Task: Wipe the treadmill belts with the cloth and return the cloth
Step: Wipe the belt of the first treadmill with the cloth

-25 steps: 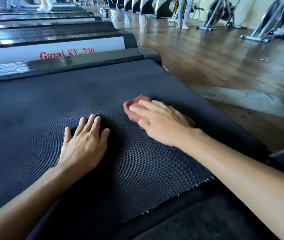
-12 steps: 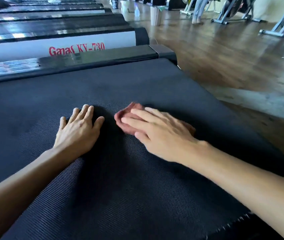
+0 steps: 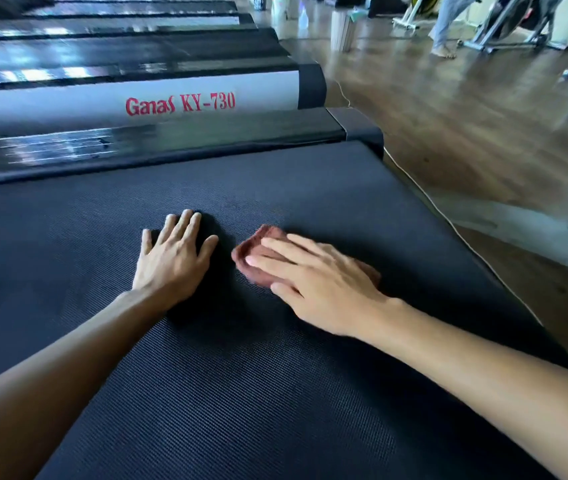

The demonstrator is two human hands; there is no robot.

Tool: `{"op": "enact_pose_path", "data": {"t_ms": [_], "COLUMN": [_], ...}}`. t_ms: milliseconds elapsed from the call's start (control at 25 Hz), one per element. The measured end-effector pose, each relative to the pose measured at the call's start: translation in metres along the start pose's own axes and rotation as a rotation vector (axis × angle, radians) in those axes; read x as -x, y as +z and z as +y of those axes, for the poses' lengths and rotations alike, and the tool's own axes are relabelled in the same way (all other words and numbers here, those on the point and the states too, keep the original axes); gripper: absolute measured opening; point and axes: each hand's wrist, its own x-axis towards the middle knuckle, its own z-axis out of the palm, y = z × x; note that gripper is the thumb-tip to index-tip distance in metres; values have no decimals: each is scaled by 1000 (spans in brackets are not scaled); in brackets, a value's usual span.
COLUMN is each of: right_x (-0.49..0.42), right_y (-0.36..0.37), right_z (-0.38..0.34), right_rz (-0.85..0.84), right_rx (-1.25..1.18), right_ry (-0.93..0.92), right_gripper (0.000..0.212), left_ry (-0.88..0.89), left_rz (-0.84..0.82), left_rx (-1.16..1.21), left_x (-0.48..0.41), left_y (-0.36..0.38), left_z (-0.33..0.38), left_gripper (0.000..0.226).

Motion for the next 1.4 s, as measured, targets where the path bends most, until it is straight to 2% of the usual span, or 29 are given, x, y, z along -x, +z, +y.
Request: {"op": "enact_pose_path", "data": {"t_ms": [80, 160, 240, 320, 400, 440, 520, 600, 680, 760, 880, 960, 1040, 1120, 1200, 1320, 1400], "right_x": [15, -30, -96, -123, -88, -67, -71, -124, -187, -216, -176, -163, -190, -230, -246, -195, -156], "right_y": [-6, -5, 1, 16, 29, 26, 17, 17, 19, 34, 46, 41, 34, 36, 44, 42, 32], "right_z": [25, 64, 60, 23, -5, -5, 31, 68, 66, 28, -4, 26, 64, 60, 17, -7, 19], "right_rz": [23, 19, 48, 97, 125, 124, 131, 104, 51, 52, 158, 193, 113, 53, 31, 83, 114], "right_rx": [-32, 9, 33, 56, 34, -2, 29, 51, 28, 7, 36, 42, 70, 23, 6, -26, -22], "right_ry": [-17, 229, 413, 331, 133, 99, 198, 397, 455, 336, 71, 118, 357, 433, 310, 72, 101], "right_gripper": [48, 48, 48, 46, 49, 50, 49, 49, 50, 47, 48, 48, 49, 51, 50, 49, 49], "left_ry": [-1, 10, 9, 9, 15, 14, 13, 16, 16, 12, 9, 14, 22, 19, 14, 22, 31], "left_rz": [15, 29, 42, 58, 66, 66, 69, 63, 70, 73, 71, 74, 64, 69, 69, 73, 73], "left_rx": [18, 21, 11, 10, 10, 2, -16, -18, -16, -13, -13, -25, -18, -7, -10, -5, -17], "left_x": [2, 0, -1, 0, 0, 0, -1, -2, -2, 0, 0, 0, 0, 0, 0, 2, 1], "left_y": [4, 5, 4, 4, 5, 6, 8, 9, 8, 7, 6, 8, 9, 9, 8, 7, 9], "left_z": [0, 0, 0, -2, -1, -1, 0, 0, 0, -1, 0, 0, 1, 0, -1, 0, 0], "left_gripper": [67, 68, 69, 69, 71, 74, 82, 85, 86, 85, 83, 83, 82, 83, 83, 82, 81]}}
